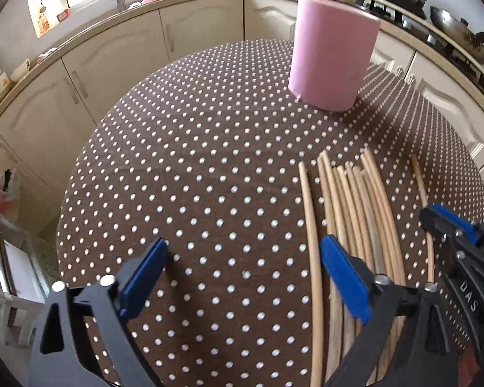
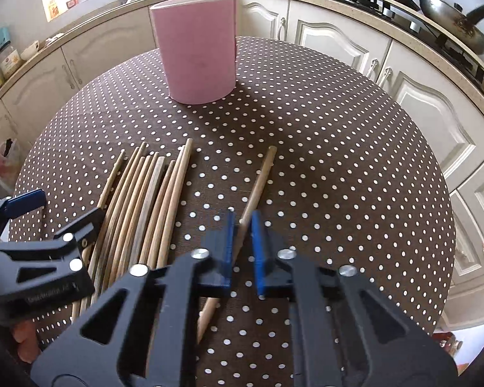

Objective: Organize utensils
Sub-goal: 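Lower the left tool onto one wooden chopstick and close it while the right tool grasps another, then lift the chopsticks upright with both tools and lower them into the pink cup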

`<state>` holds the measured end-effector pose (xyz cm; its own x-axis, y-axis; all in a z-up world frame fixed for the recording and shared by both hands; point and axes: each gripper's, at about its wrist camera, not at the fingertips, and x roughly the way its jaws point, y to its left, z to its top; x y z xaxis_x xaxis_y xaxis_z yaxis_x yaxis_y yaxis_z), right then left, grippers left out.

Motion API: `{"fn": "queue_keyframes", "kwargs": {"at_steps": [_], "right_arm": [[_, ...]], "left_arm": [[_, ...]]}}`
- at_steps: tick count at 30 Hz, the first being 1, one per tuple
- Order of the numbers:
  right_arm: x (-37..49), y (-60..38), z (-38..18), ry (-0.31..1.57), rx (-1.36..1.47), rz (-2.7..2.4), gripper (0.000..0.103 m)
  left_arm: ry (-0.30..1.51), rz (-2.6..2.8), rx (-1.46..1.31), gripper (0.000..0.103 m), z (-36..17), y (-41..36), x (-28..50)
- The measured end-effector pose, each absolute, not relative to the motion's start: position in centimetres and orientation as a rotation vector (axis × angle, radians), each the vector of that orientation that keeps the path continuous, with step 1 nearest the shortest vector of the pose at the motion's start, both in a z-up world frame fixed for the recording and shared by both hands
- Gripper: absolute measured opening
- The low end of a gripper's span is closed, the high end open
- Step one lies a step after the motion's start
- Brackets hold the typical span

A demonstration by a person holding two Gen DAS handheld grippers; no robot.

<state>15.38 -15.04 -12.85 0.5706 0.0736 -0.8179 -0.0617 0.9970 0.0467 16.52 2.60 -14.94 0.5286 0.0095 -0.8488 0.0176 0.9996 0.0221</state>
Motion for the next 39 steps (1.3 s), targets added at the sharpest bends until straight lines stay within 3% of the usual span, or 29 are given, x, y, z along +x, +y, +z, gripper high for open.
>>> {"fn": "queue_keyframes", "kwargs": {"at_steps": [3, 5, 7, 8, 17, 39], "right_arm": [[15.4, -15.5, -12.8, 0.959, 0.044, 0.083, 0.007], [15.5, -15.8, -12.8, 0.959, 0.061, 0.085, 0.006], [15.4, -15.9, -12.8, 0.958, 0.077, 0.090, 0.006], [15.3, -16.0, -12.7, 0.956, 0.083, 0.091, 0.006], [14.3, -16.5, -11.0, 0.890, 0.111, 0.080, 0.006], [11.8, -17.9, -3.1, 0.632, 0.124, 0.079, 0.006]], "left_arm": [[0.978, -0.029, 0.042, 0.060, -14.6, 2.1, 16.5], [0.971, -0.042, 0.052, 0.030, -14.3, 1.7, 16.4], [0.964, -0.029, 0.041, 0.010, -14.2, 1.7, 16.5], [0.961, -0.024, 0.025, 0.007, -14.2, 1.9, 16.6], [0.953, -0.096, -0.077, 0.006, -14.0, 3.4, 16.2], [0.624, -0.155, -0.127, 0.006, -5.3, 3.7, 13.7]]}}
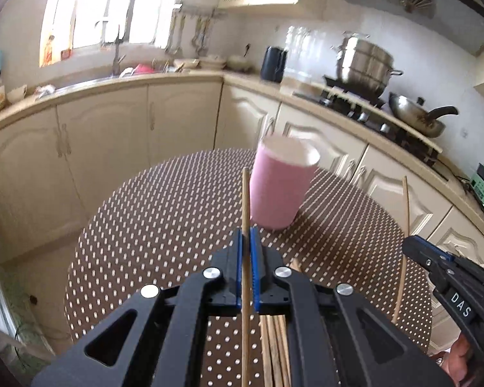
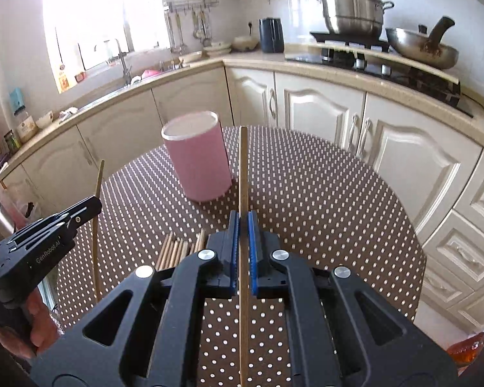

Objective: Organize utensils
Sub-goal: 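Lift the chopsticks upright with both tools and lower them into the pink cup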

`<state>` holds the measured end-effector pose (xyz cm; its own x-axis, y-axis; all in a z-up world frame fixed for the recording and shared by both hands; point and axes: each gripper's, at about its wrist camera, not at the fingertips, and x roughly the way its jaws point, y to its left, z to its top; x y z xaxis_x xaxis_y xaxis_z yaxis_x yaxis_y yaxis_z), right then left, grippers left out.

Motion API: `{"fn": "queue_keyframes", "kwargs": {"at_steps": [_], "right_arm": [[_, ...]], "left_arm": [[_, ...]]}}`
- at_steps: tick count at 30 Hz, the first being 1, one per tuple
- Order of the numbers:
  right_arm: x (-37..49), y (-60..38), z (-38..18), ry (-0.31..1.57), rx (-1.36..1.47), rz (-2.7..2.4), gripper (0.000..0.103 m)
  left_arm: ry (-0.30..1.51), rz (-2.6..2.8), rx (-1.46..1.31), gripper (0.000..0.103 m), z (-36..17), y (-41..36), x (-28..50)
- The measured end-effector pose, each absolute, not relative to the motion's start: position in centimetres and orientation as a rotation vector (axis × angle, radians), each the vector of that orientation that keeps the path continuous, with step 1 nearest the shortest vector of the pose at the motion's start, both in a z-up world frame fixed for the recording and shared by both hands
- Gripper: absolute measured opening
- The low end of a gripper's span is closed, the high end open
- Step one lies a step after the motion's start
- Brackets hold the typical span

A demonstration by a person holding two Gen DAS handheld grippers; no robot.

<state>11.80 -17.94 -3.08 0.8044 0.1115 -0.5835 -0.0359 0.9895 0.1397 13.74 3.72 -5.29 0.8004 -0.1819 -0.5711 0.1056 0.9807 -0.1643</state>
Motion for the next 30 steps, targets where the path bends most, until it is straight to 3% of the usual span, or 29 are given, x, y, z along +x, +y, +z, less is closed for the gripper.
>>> {"fn": "queue_keyframes", "kwargs": {"at_steps": [30], "right_arm": [[16.0, -17.2, 8.5, 0.369, 0.108, 0.044, 0.006]], "left_arm": [[0.310, -0.069, -0.104, 0.006, 7.4, 3.9, 17.1]]}}
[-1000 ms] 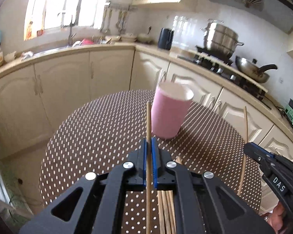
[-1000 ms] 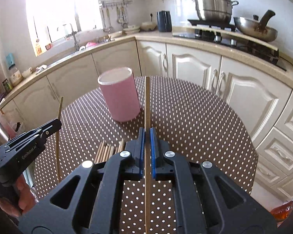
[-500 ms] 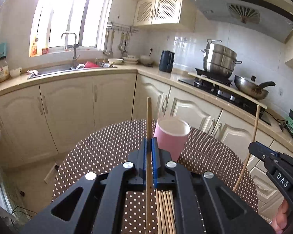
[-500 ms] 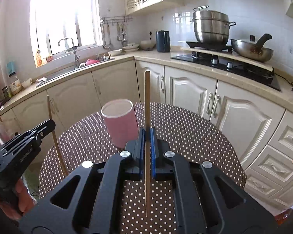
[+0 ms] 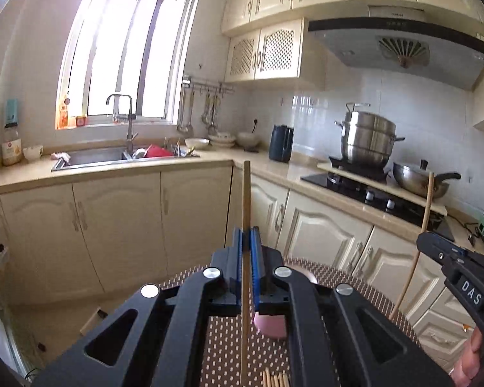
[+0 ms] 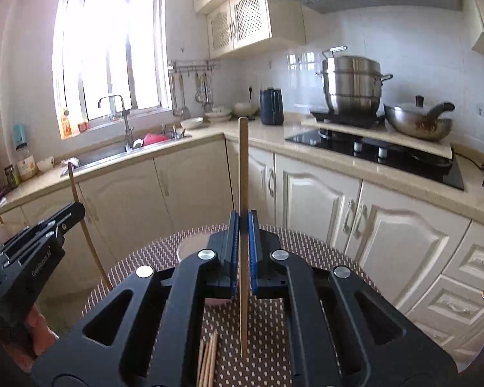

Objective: Organize utensils
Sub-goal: 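Lift the chopsticks upright with both tools and lower them into the pink cup, then open both tools to release the chopsticks into the pink cup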

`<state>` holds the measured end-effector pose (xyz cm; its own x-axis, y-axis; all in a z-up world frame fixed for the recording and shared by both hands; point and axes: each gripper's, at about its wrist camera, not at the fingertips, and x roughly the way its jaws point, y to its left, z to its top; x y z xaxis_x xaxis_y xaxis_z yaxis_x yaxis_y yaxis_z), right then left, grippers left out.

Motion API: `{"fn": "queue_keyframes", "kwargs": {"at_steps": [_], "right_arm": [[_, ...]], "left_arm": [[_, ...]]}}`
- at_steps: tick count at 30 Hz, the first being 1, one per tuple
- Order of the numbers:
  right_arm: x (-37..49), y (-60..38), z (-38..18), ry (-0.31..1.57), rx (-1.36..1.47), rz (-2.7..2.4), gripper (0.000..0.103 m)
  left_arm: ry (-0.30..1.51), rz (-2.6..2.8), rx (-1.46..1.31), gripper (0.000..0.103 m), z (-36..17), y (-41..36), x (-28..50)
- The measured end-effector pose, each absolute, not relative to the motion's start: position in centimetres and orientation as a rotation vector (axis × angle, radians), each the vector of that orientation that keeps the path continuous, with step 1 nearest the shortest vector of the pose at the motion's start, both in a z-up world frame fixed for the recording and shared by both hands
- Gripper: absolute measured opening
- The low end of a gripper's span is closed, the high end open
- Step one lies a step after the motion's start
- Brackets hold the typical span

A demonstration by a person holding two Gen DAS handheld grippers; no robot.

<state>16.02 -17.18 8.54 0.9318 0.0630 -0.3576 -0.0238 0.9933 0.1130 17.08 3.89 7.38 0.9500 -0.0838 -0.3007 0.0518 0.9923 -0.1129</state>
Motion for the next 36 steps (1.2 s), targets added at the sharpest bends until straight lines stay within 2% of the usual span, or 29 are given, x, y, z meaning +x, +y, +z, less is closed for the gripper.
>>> {"fn": "queue_keyframes", "kwargs": {"at_steps": [8, 16, 24, 31, 36], "right_arm": [[19.4, -16.9, 11.8, 0.294, 0.135, 0.057, 0.006], [23.7, -16.9, 12.4, 0.286, 0.164, 0.071, 0.006], [27.7, -17.0, 10.9, 0.316, 0.194, 0.089, 0.006], [30.0, -16.2, 7.3, 0.425, 0.178, 0.121, 0.006], [30.4, -15.7, 4.8, 0.510, 0.130, 0.156, 0.007]], "left_arm": [[0.225, -0.102, -0.118, 0.006, 10.6, 2.5, 19.8], [0.187, -0.135, -0.157, 0.006, 11.3, 0.9, 23.9], [0.238, -0.142, -0.160, 0.006, 8.9, 0.2, 28.4], [0.341, -0.134, -0.112, 0.006, 5.4, -0.4, 31.0], [0.391, -0.122, -0.035, 0.011, 3.2, -0.6, 31.0]]}}
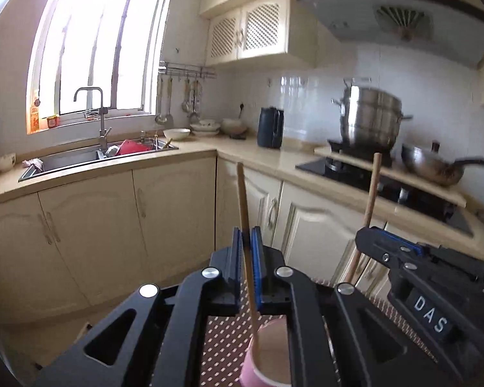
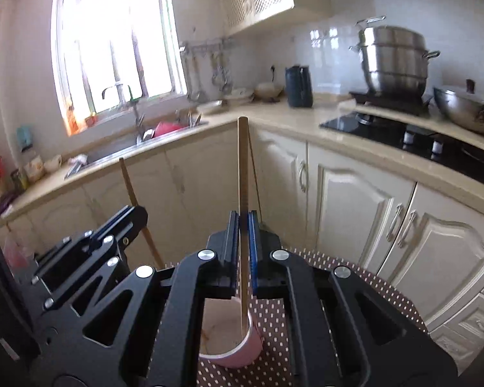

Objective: Organize utensils
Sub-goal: 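Open both tools to release the chopsticks into the pink cup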

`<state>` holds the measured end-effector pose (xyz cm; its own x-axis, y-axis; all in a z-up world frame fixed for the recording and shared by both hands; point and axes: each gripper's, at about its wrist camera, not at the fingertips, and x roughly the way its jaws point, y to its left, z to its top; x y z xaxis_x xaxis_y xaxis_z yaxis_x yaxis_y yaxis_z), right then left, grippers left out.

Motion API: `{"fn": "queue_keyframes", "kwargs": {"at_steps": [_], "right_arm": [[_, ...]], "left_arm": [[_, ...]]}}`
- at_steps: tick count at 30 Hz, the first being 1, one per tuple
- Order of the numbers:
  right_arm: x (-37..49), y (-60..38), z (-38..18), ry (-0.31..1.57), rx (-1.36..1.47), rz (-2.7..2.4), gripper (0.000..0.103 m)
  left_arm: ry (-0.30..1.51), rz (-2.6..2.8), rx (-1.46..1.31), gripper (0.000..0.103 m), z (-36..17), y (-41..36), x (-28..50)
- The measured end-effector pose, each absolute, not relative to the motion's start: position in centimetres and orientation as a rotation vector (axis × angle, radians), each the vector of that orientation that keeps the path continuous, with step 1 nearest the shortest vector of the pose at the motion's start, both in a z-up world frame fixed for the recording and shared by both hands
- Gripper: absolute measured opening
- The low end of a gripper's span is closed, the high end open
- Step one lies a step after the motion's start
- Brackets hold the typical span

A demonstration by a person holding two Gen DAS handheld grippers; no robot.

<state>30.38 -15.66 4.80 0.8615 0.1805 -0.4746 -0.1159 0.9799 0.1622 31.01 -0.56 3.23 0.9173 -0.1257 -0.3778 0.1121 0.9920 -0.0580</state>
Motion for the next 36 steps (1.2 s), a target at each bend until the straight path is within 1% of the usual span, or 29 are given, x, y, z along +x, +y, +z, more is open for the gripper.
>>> {"fn": "queue_keyframes", "kwargs": {"at_steps": [2, 4, 5, 6, 7, 13, 15, 23, 26, 30, 32, 36], "right_arm": [[30.3, -15.8, 4.0, 0.537, 0.119, 0.148, 0.008], [30.0, -16.1, 3.6, 0.556, 0.125, 0.130, 0.017], [29.7, -16.4, 3.4, 0.563, 0.134, 0.109, 0.036], [29.4, -16.7, 3.3, 0.564, 0.141, 0.089, 0.068], [28.8, -17.0, 3.3, 0.548, 0.143, 0.073, 0.070], [26.8, -17.0, 3.3, 0.557, 0.128, 0.075, 0.070], [26.3, -17.0, 3.4, 0.557, 0.123, 0.076, 0.071], [23.7, -17.1, 3.9, 0.557, 0.125, 0.067, 0.076], [22.9, -17.3, 3.9, 0.562, 0.129, 0.065, 0.078], [21.7, -17.5, 3.7, 0.567, 0.128, 0.062, 0.082], [21.2, -17.7, 3.6, 0.568, 0.136, 0.060, 0.084], [20.0, -17.7, 3.4, 0.569, 0.132, 0.058, 0.087]], "left_arm": [[0.409, -0.106, -0.032, 0.031, 2.6, -0.2, 30.9], [0.418, -0.104, -0.030, 0.032, 2.2, 0.3, 30.6], [0.421, -0.108, -0.024, 0.032, 2.1, 0.5, 30.4], [0.429, -0.105, -0.015, 0.032, 1.8, 0.7, 30.1], [0.436, -0.098, -0.012, 0.032, 1.7, 1.0, 29.9], [0.447, -0.085, -0.025, 0.032, 1.7, 2.0, 28.2], [0.447, -0.086, -0.030, 0.033, 1.8, 2.1, 27.6], [0.448, -0.090, -0.031, 0.034, 2.2, 2.1, 25.2], [0.445, -0.090, -0.023, 0.038, 2.3, 2.0, 24.1], [0.442, -0.081, -0.033, 0.040, 2.5, 2.0, 23.0], [0.442, -0.067, -0.030, 0.044, 2.4, 2.0, 22.3], [0.448, -0.068, -0.039, 0.046, 2.1, 2.1, 21.2]]}}
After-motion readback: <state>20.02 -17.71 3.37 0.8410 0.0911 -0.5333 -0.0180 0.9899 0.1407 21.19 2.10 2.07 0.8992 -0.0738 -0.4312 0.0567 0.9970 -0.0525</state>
